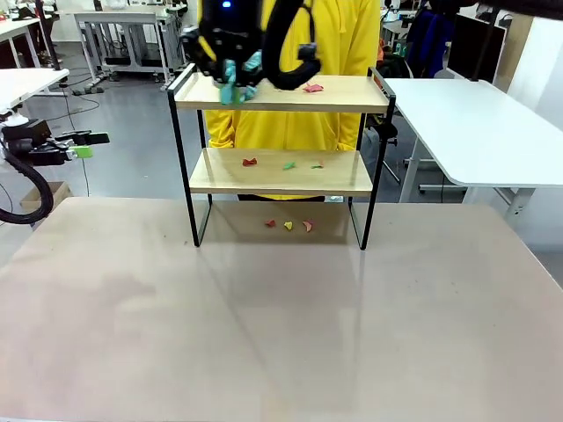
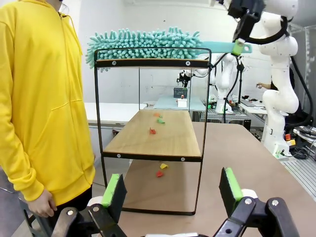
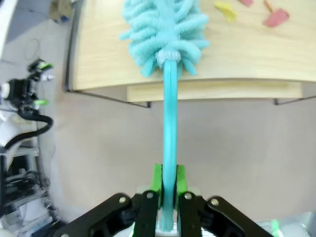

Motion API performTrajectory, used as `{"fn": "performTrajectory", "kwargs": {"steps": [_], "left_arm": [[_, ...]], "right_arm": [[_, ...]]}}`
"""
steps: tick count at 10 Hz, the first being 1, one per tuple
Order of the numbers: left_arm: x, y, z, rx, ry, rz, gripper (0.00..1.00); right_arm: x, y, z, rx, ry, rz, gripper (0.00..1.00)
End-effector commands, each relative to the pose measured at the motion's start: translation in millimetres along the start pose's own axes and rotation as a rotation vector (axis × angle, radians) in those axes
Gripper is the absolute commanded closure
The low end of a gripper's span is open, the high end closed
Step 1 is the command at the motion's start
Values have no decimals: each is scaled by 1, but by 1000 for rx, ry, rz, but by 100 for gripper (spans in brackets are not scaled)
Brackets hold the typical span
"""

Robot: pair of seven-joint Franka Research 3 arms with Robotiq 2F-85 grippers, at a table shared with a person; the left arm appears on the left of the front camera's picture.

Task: Clean the shelf.
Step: Clean the specific section of the Shelf indicated by the human with the Duster.

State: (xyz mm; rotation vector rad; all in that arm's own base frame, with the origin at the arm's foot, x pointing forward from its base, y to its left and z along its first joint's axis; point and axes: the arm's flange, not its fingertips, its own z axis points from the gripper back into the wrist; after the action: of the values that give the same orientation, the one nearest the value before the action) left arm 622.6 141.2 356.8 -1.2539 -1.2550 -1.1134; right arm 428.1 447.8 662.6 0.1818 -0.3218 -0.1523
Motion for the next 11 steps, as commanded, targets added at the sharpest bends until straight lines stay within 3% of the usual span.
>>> {"fn": "performTrajectory", "kwargs": {"steps": [1, 4, 7, 9, 11], "left_arm": [[3, -2, 0, -4, -1, -4, 0], [3, -2, 0, -4, -1, -4, 0], [3, -2, 0, -4, -1, -4, 0], [3, -2, 0, -4, -1, -4, 0], [3, -2, 0, -4, -1, -4, 0]], "right_arm": [[0, -65, -4, 30, 66, -31, 86], [20, -142, -9, -15, 85, -102, 86], [28, -200, 16, -70, 54, -160, 86], [30, -216, 37, -6, 25, -112, 86], [39, -195, 22, -76, 33, -173, 86]]}}
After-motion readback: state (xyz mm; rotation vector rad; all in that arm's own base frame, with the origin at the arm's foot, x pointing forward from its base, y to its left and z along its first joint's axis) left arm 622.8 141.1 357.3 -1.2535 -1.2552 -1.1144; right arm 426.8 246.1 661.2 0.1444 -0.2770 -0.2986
